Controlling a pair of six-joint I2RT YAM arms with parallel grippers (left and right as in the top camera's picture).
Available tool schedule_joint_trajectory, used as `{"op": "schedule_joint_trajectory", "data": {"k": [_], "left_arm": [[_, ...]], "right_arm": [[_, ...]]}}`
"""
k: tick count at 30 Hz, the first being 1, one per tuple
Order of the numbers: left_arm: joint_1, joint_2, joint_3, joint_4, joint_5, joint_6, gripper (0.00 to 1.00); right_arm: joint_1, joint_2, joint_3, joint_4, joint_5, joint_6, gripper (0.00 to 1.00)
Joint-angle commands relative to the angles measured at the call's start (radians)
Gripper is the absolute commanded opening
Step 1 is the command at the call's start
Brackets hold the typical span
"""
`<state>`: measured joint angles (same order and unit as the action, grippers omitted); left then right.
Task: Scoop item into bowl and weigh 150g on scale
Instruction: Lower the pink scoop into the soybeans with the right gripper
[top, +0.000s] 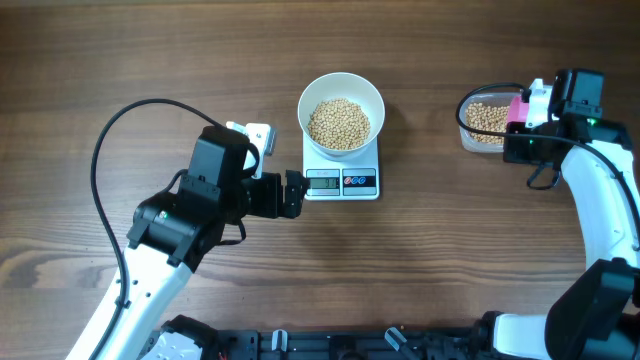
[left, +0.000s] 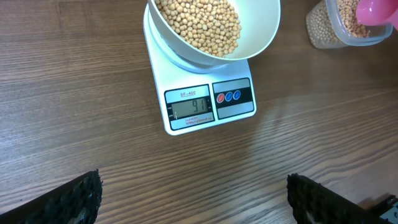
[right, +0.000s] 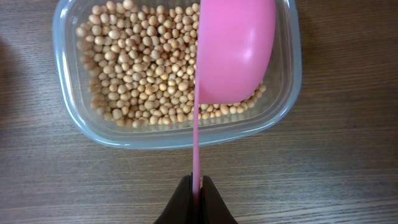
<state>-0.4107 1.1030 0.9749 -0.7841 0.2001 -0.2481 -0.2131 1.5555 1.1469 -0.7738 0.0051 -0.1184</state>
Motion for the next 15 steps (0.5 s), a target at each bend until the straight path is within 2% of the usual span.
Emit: {"op": "schedule_joint_trajectory", "data": {"k": [1, 15], "left_arm": [[-0.005, -0.003, 0.003, 0.003, 0.011, 0.009, 1.00], [-0.005, -0.003, 0.003, 0.003, 0.011, 0.009, 1.00]], "right_arm": [[0.000, 0.037, -0.010, 0.005, 0.028, -0.013, 0.04], [0.000, 0.115, -0.010, 0.002, 0.037, -0.011, 0.04]]}}
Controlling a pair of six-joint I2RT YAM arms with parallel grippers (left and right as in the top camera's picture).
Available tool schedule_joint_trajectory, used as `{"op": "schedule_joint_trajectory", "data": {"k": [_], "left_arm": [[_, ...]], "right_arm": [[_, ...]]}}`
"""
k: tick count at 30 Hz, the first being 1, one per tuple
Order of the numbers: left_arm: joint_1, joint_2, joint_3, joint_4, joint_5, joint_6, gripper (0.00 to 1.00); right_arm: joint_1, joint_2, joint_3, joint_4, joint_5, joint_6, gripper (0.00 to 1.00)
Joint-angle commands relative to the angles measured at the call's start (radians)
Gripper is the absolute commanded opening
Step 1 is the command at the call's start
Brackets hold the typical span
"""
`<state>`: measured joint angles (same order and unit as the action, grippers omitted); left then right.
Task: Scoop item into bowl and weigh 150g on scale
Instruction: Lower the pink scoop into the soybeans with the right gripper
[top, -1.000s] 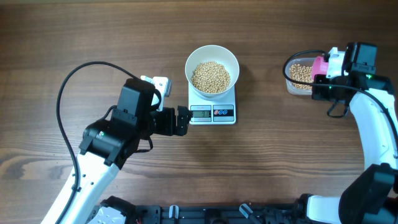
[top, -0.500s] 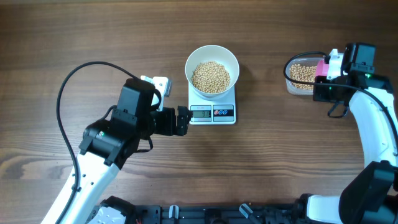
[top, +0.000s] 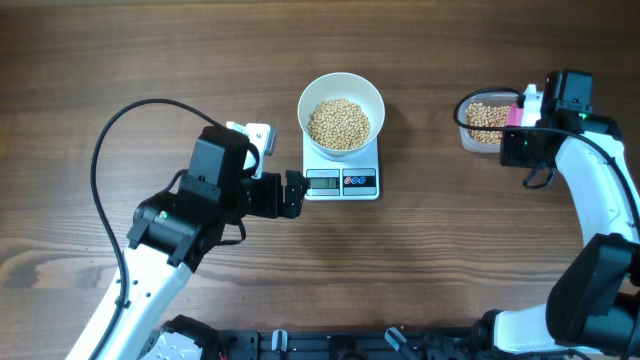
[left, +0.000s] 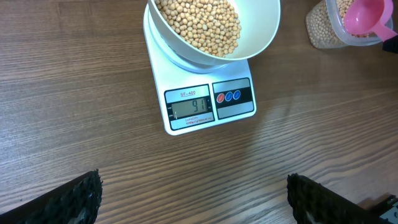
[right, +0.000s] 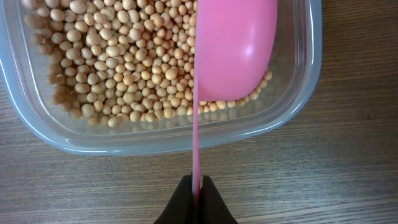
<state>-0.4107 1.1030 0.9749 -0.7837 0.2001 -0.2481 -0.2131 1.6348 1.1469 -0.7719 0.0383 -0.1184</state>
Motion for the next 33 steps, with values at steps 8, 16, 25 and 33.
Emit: {"op": "schedule_joint_trajectory", "data": {"k": [8, 16, 25, 33], "left_arm": [[-0.005, -0.003, 0.003, 0.002, 0.011, 0.009, 1.00], [-0.005, -0.003, 0.003, 0.002, 0.011, 0.009, 1.00], [-0.005, -0.003, 0.003, 0.002, 0.011, 0.009, 1.00], [-0.005, -0.003, 0.003, 0.002, 0.011, 0.009, 1.00]], "right_arm": [[0.010, 0.090, -0.010, -0.012, -0.097, -0.011, 0.04], [0.018, 0.093, -0.010, -0.010, -0.127, -0.011, 0.04], [0.017, 0.093, -0.010, 0.014, -0.198, -0.013, 0.04], [-0.009, 0.093, -0.009, 0.015, -0.225, -0.012, 0.04]]}}
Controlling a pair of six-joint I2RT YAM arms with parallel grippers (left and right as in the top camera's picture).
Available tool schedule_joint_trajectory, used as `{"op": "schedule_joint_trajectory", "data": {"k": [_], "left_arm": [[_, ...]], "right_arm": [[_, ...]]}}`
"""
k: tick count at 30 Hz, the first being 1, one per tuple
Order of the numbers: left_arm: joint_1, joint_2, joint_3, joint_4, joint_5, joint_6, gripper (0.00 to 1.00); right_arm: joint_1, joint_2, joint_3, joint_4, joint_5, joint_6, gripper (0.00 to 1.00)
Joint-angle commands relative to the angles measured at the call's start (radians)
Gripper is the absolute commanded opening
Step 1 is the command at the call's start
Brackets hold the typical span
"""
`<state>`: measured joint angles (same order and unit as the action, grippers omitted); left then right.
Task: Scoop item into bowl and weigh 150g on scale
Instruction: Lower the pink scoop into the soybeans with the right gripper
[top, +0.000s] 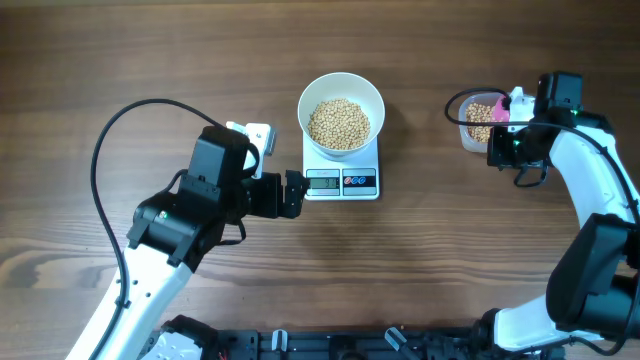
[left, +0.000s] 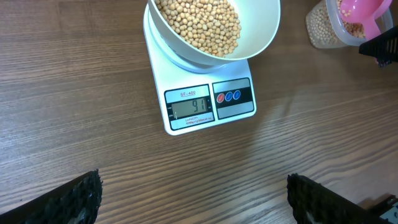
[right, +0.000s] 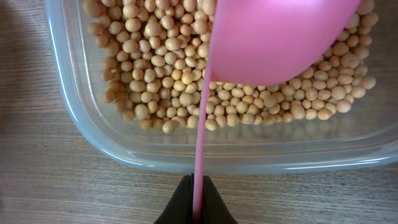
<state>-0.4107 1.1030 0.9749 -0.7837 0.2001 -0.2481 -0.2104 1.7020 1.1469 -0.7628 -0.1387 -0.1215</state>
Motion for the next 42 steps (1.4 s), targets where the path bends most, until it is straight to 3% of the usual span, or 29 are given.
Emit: {"op": "schedule_joint_trajectory", "data": {"k": [1, 42], "left_arm": [[-0.005, -0.003, 0.003, 0.002, 0.011, 0.009, 1.00], [-0.005, -0.003, 0.003, 0.002, 0.011, 0.009, 1.00]], "right_arm": [[-0.015, 0.026, -0.008, 0.006, -0.047, -0.007, 0.04], [-0.023, -0.169, 0.054, -0.098, -0.047, 0.099, 0.04]]}}
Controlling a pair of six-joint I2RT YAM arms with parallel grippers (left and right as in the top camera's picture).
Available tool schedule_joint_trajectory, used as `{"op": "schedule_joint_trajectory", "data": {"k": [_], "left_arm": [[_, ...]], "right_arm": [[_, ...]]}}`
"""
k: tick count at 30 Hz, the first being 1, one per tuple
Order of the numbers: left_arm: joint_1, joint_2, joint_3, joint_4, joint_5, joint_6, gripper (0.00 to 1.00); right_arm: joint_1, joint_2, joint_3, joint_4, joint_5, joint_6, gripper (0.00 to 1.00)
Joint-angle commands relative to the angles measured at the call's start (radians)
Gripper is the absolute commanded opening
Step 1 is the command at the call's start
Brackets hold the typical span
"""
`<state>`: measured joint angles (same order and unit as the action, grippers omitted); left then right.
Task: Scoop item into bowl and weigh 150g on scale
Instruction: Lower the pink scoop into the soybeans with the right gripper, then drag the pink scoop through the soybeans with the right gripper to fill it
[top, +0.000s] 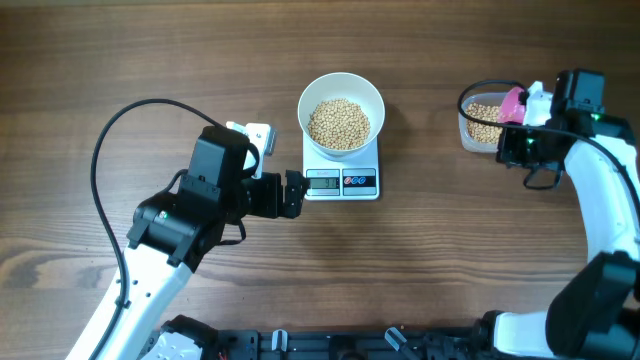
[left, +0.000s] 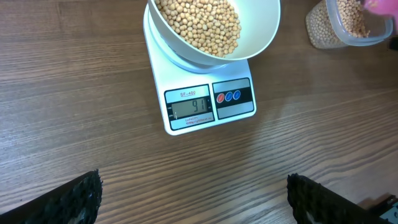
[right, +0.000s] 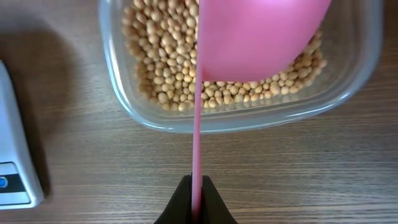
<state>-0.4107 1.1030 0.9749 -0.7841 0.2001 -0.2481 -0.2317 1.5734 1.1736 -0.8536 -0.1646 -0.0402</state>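
Observation:
A white bowl half full of soybeans sits on the white scale; its display reads 91. At the right stands a clear tub of soybeans. My right gripper is shut on the handle of a pink scoop, whose bowl hangs above the tub; its underside faces the camera, so its contents are hidden. My left gripper is open over bare wood in front of the scale.
The left edge of the scale shows in the right wrist view. A black cable loops over the table at the left.
The scoop was down in the beans near the tub's left part; now it is higher above the tub, and the right arm sits further right. Left arm and scale reading are unchanged.
The scoop hung over the tub's right part, then closer to the beans. Then it was low in the beans, with some in it in the left wrist view. Now it is above the tub. The scale has read 91 throughout.

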Motion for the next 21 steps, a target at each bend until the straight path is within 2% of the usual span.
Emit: {"op": "schedule_joint_trajectory", "data": {"k": [1, 16, 18, 21], "left_arm": [[-0.005, -0.003, 0.003, 0.003, 0.011, 0.009, 1.00], [-0.005, -0.003, 0.003, 0.003, 0.011, 0.009, 1.00], [-0.005, -0.003, 0.003, 0.003, 0.011, 0.009, 1.00], [-0.005, -0.003, 0.003, 0.003, 0.011, 0.009, 1.00]], "right_arm": [[-0.002, -0.040, 0.027, -0.011, -0.022, 0.018, 0.04], [-0.002, -0.039, 0.027, -0.002, -0.055, 0.018, 0.06], [-0.002, -0.039, 0.027, -0.003, -0.055, 0.018, 0.09], [-0.002, -0.039, 0.027, -0.003, -0.055, 0.018, 0.05]]}}
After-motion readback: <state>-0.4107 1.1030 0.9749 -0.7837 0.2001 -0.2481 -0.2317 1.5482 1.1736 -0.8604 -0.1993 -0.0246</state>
